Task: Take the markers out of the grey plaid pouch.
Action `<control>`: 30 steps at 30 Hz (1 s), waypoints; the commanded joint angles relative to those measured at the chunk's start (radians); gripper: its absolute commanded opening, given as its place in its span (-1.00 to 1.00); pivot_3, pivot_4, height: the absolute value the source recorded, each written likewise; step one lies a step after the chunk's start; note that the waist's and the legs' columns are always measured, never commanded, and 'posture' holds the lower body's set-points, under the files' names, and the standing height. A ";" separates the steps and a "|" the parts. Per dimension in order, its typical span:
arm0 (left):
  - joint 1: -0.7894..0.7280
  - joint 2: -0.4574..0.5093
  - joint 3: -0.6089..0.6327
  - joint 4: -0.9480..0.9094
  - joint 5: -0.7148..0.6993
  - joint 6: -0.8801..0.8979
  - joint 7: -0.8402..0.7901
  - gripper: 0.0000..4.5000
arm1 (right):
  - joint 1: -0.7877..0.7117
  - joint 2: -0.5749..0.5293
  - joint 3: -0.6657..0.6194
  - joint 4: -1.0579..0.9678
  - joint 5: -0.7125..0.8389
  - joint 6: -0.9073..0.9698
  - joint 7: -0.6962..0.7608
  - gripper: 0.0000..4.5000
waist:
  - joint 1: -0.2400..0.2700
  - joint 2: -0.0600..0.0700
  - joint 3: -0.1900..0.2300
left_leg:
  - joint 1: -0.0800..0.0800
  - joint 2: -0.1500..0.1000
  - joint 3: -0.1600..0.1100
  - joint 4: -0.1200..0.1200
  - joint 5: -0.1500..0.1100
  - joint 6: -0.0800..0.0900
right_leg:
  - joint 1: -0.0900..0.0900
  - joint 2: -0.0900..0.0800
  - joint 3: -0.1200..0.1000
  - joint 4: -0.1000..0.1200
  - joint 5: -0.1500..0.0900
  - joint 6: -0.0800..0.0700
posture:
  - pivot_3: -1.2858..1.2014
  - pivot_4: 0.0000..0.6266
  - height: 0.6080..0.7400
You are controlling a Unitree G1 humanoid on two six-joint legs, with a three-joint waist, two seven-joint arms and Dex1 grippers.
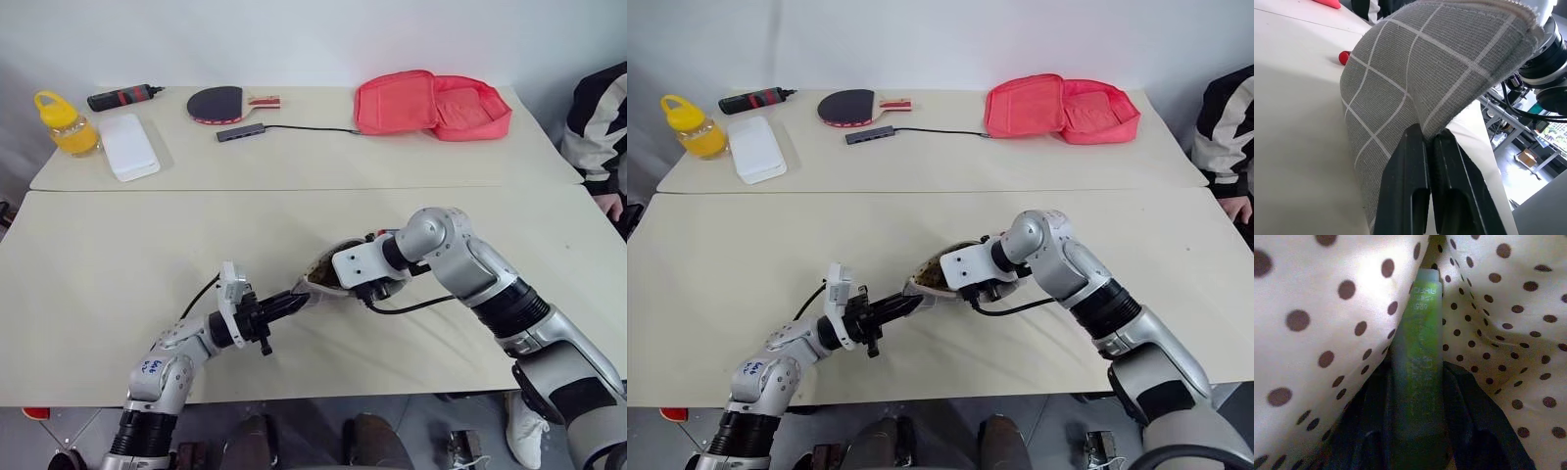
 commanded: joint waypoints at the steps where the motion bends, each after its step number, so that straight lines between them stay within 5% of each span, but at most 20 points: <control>1: 0.011 0.008 0.005 -0.036 0.004 -0.028 -0.007 -1.00 | 0.012 -0.028 -0.050 -0.037 0.024 0.039 0.007 -0.53 | 0.001 0.000 0.000 | 0.000 0.000 0.000 0.000 0.000 0.000 | 0.000 0.000 0.000 0.000 0.000 0.000 | 0.03 -0.52 1.00; 19: -0.062 0.019 0.051 0.060 0.151 -0.269 0.041 -1.00 | -0.041 -0.107 -0.361 -0.199 0.389 0.244 0.025 -0.53 | 0.008 0.001 0.004 | -0.004 0.000 0.000 -0.003 -0.001 0.000 | -0.003 0.000 -0.001 -0.005 0.000 0.000 | 0.03 -0.52 1.00; 30: -0.144 0.108 0.149 0.177 0.246 -0.500 0.086 -1.00 | -0.149 0.106 -0.557 -0.219 0.698 0.385 -0.191 -0.53 | 0.004 0.002 0.005 | -0.009 0.000 0.001 -0.002 -0.001 0.001 | -0.010 0.000 -0.001 -0.001 0.000 0.001 | 0.03 -0.52 1.00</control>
